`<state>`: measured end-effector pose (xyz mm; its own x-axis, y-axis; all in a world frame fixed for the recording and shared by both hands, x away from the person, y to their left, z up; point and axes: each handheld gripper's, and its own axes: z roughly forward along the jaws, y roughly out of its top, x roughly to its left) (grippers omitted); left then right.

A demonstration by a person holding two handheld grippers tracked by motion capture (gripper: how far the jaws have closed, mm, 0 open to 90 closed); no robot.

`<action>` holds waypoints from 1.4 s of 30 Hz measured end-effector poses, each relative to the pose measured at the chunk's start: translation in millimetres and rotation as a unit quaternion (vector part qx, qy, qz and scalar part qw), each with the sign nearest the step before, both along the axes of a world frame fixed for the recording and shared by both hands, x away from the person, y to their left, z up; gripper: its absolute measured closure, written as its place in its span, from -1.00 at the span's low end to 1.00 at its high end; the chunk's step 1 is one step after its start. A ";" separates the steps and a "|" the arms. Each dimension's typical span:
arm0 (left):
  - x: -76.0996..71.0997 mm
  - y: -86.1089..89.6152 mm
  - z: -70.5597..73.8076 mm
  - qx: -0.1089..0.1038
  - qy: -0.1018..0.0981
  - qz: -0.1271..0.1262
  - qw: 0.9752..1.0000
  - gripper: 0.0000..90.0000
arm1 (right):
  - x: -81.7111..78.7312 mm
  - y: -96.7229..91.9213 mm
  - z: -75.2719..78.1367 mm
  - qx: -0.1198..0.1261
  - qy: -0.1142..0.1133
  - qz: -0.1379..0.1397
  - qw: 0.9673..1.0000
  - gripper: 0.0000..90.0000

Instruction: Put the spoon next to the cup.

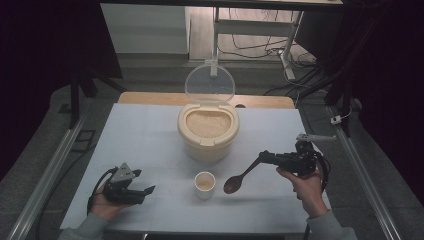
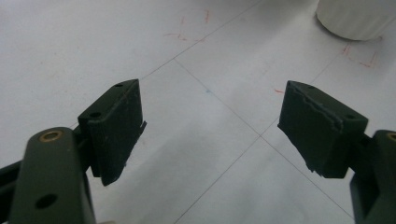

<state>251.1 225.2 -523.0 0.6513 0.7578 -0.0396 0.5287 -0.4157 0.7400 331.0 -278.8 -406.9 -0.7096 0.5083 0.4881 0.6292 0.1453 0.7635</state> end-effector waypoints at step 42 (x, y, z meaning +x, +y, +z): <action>0.0 0.1 -1.2 0.003 0.001 0.001 1.000 -0.52 | 45.6 47.0 -80.6 -0.100 0.036 -0.002 0.994 0.52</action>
<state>251.1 225.4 -524.2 0.6504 0.7587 -0.0368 0.5303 -0.4188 0.7371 376.6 -231.9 -487.5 -0.6738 0.6034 0.4264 0.6821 0.2861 0.6729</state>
